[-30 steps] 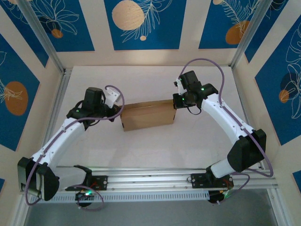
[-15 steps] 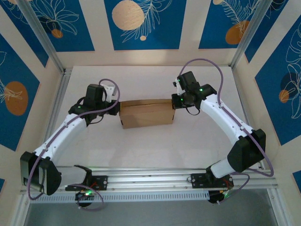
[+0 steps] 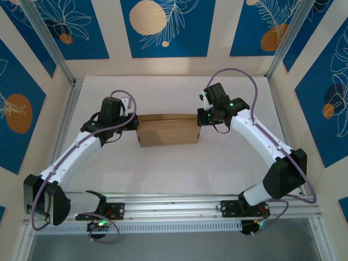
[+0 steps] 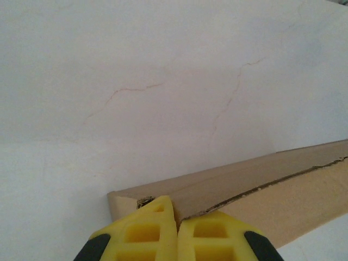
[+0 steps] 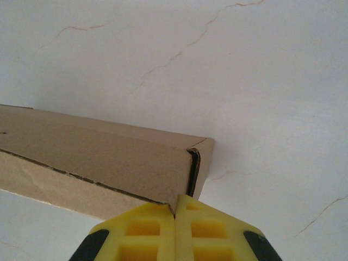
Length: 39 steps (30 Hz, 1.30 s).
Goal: Fold the paper box
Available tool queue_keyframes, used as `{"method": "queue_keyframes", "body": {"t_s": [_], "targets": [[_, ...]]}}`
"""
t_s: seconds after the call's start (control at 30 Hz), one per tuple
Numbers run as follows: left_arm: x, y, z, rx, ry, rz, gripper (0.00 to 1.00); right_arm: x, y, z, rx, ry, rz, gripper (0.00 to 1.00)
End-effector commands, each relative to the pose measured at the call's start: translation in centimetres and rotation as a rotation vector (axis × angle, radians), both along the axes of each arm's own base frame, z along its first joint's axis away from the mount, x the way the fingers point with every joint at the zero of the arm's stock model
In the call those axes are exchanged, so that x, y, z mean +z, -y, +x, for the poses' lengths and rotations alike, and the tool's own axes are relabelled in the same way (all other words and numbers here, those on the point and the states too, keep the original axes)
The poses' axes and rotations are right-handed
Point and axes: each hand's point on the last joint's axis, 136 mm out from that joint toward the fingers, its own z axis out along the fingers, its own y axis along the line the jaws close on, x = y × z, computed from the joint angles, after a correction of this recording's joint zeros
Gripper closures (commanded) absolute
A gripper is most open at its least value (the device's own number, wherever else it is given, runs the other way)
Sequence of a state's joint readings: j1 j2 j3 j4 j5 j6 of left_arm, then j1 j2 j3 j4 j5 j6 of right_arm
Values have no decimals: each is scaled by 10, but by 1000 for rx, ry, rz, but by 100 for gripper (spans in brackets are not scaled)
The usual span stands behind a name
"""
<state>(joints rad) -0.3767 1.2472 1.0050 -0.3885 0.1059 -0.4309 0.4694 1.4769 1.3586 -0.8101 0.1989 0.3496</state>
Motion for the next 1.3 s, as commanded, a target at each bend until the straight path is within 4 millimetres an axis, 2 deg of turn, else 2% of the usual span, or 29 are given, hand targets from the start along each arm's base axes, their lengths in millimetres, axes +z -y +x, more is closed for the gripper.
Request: {"method": "queue_keyframes", "body": {"t_s": [0.0, 0.2, 0.6, 1.03, 1.27], "targets": [[-1, 4, 1, 22, 19, -28, 100, -23, 1, -21, 13, -102, -21, 100], [-19, 0, -8, 23, 27, -11, 100, -24, 3, -22, 12, -96, -23, 100], [-40, -7, -23, 4, 51, 47, 100, -22, 4, -25, 30, -44, -13, 100], [-40, -13, -22, 22, 156, 101, 100, -23, 8, -22, 33, 73, 1, 100], [-53, -11, -31, 47, 177, 88, 100, -25, 8, -26, 31, 168, 3, 100]]}}
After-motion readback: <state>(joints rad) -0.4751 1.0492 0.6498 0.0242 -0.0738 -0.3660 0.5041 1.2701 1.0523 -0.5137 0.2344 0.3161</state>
